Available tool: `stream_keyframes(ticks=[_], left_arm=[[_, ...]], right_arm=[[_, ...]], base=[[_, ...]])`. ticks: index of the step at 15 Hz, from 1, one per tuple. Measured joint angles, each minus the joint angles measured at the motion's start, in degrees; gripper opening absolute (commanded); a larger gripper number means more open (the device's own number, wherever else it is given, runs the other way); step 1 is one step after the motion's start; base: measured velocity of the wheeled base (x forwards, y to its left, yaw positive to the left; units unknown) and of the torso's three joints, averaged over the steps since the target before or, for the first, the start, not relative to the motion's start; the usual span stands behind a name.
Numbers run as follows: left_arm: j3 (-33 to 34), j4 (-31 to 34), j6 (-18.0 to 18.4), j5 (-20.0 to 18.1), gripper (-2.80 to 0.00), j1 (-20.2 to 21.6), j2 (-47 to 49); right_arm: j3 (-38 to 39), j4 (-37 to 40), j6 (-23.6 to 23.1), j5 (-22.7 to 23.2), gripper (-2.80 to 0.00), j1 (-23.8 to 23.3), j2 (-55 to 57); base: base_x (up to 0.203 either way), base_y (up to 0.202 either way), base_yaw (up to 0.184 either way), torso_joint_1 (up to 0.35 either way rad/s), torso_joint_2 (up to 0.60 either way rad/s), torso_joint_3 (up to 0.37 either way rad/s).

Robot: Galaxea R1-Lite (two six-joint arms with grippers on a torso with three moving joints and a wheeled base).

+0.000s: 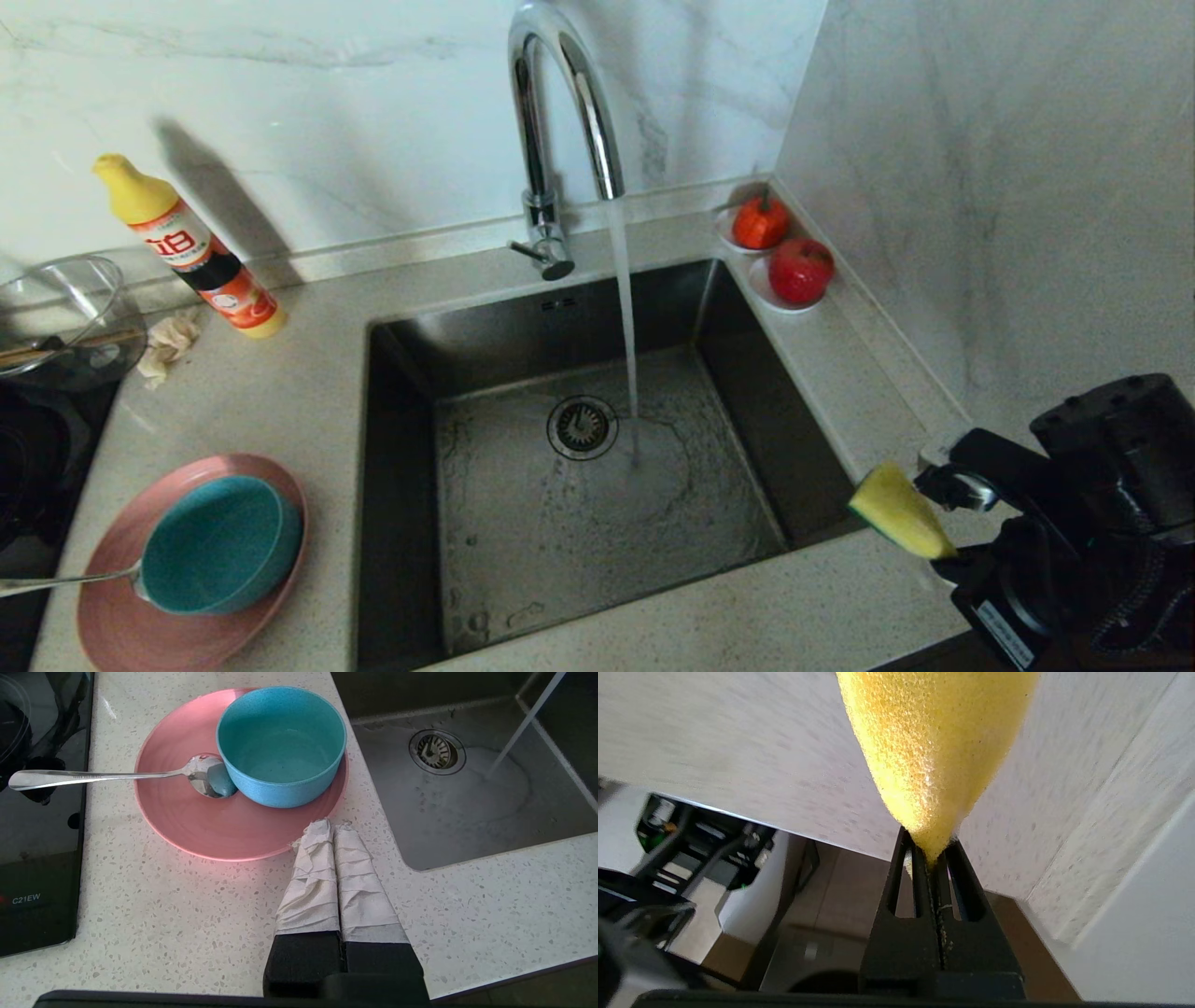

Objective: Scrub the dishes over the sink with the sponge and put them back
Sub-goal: Rinse the spoon

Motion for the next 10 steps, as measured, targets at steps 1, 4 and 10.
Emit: stream_keyframes(ticks=[1, 4, 10], left_arm=[[0.0, 0.0, 0.02, 0.02, -2.8, 0.0, 0.0], [0.0, 0.0, 0.0, 0.03, -2.8, 0.0, 0.0], [0.0, -0.01, 0.0, 0.04, -2.8, 0.0, 0.0]], right_arm=[[-1.19, 1.11, -0.2, -0.05, -2.8, 1.2, -0.89], [-4.44, 2.75, -0.39, -0.15, -2.8, 5.73, -1.92], [-7.62, 3.71, -0.16, -1.59, -2.8, 13.3, -0.84]], base=[[0.0, 0.0, 0.0, 0.0, 0.0, 0.0], [0.0, 0.0, 0.0, 0.0, 0.0, 0.0], [0.0, 0.0, 0.0, 0.0, 0.0, 0.0]])
